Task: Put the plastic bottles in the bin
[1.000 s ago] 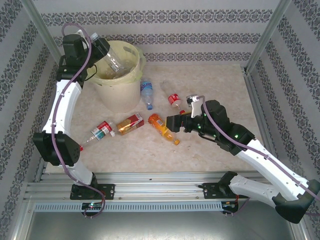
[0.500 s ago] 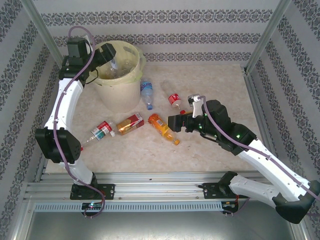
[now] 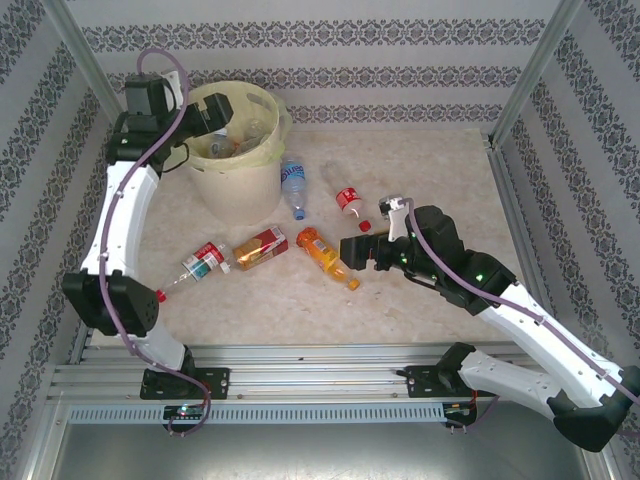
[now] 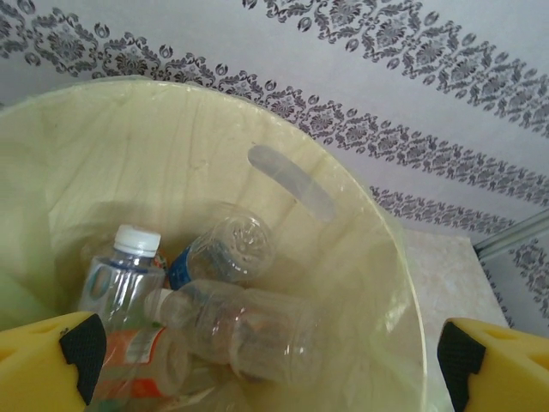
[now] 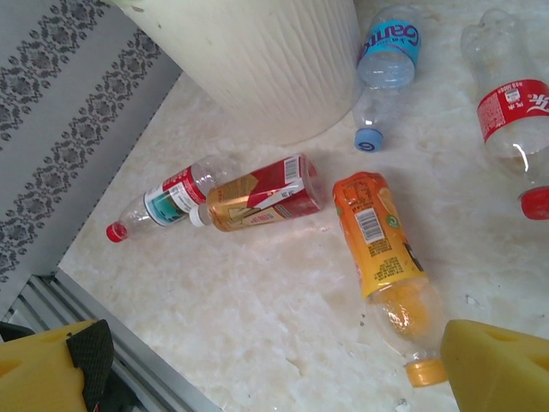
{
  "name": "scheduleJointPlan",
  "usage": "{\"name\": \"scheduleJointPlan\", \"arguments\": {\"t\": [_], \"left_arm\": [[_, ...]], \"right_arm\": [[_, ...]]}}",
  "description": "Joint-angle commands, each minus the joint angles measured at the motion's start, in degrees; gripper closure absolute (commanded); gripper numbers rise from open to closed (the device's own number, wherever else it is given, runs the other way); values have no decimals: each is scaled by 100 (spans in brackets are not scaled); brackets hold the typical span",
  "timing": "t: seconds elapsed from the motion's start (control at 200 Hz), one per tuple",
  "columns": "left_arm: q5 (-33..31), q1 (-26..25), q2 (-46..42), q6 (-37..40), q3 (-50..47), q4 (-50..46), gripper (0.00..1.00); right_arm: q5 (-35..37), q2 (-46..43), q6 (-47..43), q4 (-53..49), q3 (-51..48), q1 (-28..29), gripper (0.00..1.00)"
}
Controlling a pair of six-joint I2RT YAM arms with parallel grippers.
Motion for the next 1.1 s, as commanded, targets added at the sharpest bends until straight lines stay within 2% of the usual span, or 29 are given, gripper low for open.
{"name": "scheduleJointPlan", "arguments": {"t": [0.0, 0.135, 0.295, 0.405, 0.48, 0.749, 0.889, 1.094], "left_arm": [[23, 37, -830, 703, -401, -595, 0], [88, 19, -1750, 955, -1298, -839, 0], [596, -86, -2721, 1089, -2315, -1044, 0], [942, -330, -3237, 936, -2960, -897, 0], [1128, -536, -3447, 682, -3354, -696, 0], [1009, -1681, -3589, -560, -4636, 472, 0], [1022, -2078, -3528, -1230, -5274, 1400, 0], [848, -2567, -3338, -1724, -5724, 2123, 0]], "right_arm": [[-43, 9, -49, -121, -63, 30, 2], [-30, 116, -62, -189, -105, 23, 2], [45, 314, -32, -235, -110, 25, 3], [142, 499, -94, -149, -126, -18, 4], [-109, 743, -202, -95, -118, -240, 5], [-824, 1849, -791, -186, 82, -1309, 14], [-965, 2510, -1120, -244, 360, -1669, 18], [-1210, 3389, -1434, -212, 849, -2191, 21]]}}
